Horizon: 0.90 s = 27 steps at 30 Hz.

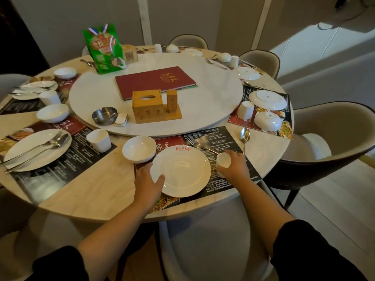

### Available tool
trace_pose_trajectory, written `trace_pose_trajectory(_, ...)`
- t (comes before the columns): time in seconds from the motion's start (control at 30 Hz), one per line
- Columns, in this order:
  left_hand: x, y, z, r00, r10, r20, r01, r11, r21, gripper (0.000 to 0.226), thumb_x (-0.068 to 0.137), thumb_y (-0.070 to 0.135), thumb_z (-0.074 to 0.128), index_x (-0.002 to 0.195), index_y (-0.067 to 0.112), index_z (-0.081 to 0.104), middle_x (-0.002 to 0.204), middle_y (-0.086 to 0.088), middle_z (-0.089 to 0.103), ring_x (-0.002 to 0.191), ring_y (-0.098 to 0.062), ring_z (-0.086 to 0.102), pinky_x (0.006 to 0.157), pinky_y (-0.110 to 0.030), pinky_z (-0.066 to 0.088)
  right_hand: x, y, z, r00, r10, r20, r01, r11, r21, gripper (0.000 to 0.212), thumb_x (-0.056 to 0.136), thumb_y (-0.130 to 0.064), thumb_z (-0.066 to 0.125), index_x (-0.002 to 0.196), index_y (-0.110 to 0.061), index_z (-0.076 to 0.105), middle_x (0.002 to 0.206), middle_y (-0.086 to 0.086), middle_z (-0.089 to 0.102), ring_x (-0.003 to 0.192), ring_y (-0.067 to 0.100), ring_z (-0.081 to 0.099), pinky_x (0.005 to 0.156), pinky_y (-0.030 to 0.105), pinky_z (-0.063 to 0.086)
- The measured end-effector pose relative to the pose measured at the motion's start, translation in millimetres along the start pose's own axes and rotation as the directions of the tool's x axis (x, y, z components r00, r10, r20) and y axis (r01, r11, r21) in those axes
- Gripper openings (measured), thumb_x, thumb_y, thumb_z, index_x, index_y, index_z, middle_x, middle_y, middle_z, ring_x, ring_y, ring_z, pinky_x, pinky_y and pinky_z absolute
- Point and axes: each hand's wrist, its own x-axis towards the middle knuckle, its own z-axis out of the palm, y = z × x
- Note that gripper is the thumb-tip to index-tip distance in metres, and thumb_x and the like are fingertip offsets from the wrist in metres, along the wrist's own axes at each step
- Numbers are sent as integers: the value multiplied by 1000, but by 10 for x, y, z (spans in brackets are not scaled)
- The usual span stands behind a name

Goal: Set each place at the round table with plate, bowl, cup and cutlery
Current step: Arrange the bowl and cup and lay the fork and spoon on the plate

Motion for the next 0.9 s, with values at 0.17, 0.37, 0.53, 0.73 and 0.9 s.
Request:
trace_pose_trajectory(0.17, 59, 138, 162, 997, 70, -17, -69, 997, 43, 55, 90, 22, 59, 140, 14, 38, 147, -6, 35, 136, -23, 31, 112, -40, 28, 448, -36, -215, 997, -37, -65, 47, 985, 166, 72, 75, -32, 77, 137, -16, 42, 136, 8, 46, 123, 24, 46, 96, 30, 38)
trace_pose_trajectory(0.37, 189, 370, 562, 993, 101, -56, -100, 995, 20, 53, 93, 23, 55, 141, 22, 33, 149, 0, 33, 136, -19, 32, 111, -38, 29, 1330, -139, -290, 996, -60, -67, 69, 988, 135, 75, 68, -37, 81, 128, -7, 49, 125, 12, 55, 113, 28, 54, 92, 35, 44)
trace_pose_trajectory(0.53, 309, 549, 867, 991, 83, -107, -83, 997, 8, 48, 91, 27, 57, 136, 28, 39, 137, 7, 47, 122, -13, 46, 101, -33, 40, 1749, -94, -160, 996, -87, -3, 87, 993, 84, 79, 71, -36, 79, 134, -4, 44, 133, 13, 49, 120, 28, 49, 97, 32, 39)
trace_pose_trajectory(0.73, 344, 440, 838, 957, 16, -288, -3, 999, 44, 48, 91, 22, 58, 136, 21, 42, 144, -2, 39, 134, -23, 33, 109, -39, 31, 1969, -68, -94, 990, -130, 49, 131, 991, -2, 86, 76, -37, 75, 143, -7, 32, 142, 15, 38, 128, 29, 42, 104, 36, 37)
trace_pose_trajectory(0.9, 343, 140, 580, 909, -95, -406, 134, 988, 70, 44, 89, 20, 60, 131, 13, 49, 136, -12, 47, 127, -33, 39, 104, -45, 34, 1806, -80, -81, 968, -244, -56, 245, 970, 11, 80, 81, -42, 68, 143, -10, 31, 146, 16, 32, 136, 30, 29, 109, 39, 29)
